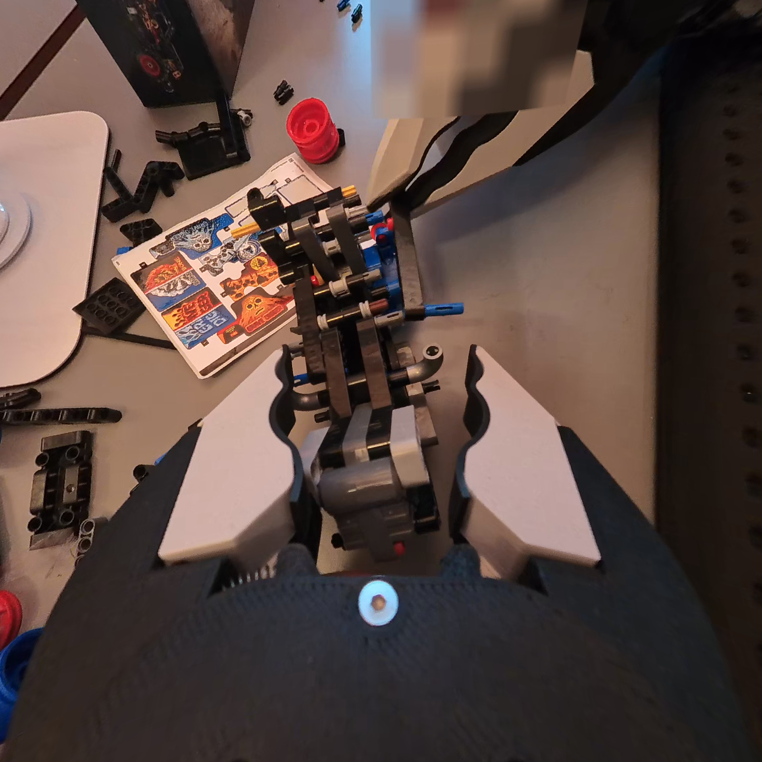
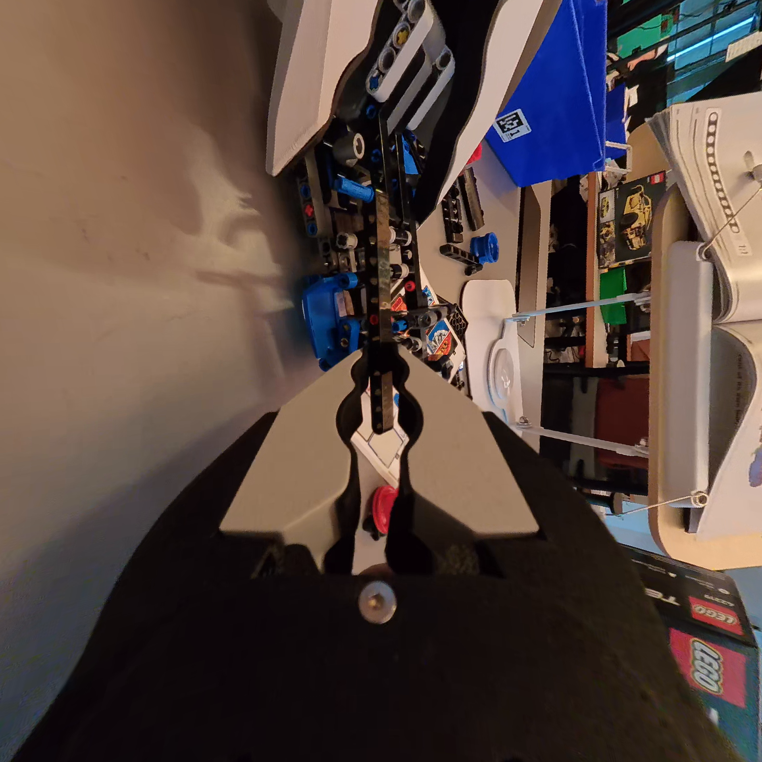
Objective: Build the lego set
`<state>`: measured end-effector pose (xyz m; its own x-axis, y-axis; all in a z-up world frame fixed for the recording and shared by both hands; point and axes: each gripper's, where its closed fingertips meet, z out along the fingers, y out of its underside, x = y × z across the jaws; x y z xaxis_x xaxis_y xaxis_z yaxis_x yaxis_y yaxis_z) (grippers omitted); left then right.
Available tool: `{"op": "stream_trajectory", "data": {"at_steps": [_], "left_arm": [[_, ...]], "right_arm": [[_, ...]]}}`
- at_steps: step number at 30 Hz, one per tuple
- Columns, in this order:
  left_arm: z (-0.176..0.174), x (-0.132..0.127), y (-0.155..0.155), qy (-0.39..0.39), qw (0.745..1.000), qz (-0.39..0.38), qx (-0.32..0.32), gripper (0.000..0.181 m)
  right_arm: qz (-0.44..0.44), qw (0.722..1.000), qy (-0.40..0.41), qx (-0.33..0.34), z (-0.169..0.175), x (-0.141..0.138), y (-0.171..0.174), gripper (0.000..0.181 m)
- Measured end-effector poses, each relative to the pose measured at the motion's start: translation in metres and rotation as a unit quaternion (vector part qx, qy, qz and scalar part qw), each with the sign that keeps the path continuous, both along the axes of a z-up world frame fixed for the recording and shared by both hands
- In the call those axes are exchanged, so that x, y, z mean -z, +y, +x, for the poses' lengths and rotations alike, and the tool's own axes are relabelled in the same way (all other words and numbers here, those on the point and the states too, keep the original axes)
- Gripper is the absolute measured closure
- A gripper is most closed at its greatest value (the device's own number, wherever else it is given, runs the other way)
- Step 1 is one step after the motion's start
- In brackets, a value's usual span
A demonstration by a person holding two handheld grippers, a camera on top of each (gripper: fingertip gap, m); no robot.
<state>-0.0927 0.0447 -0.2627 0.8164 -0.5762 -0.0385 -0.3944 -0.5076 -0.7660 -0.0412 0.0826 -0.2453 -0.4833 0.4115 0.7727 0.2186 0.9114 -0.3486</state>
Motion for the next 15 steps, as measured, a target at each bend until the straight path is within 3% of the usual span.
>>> {"op": "stream_trajectory", "data": {"at_steps": [15], "left_arm": [[0.008, -0.001, -0.005, -0.022, 0.999, -0.022, 0.003, 0.089]], "right_arm": [[-0.008, 1.0, -0.001, 0.008, -0.016, 0.004, 0.013, 0.173]]}}
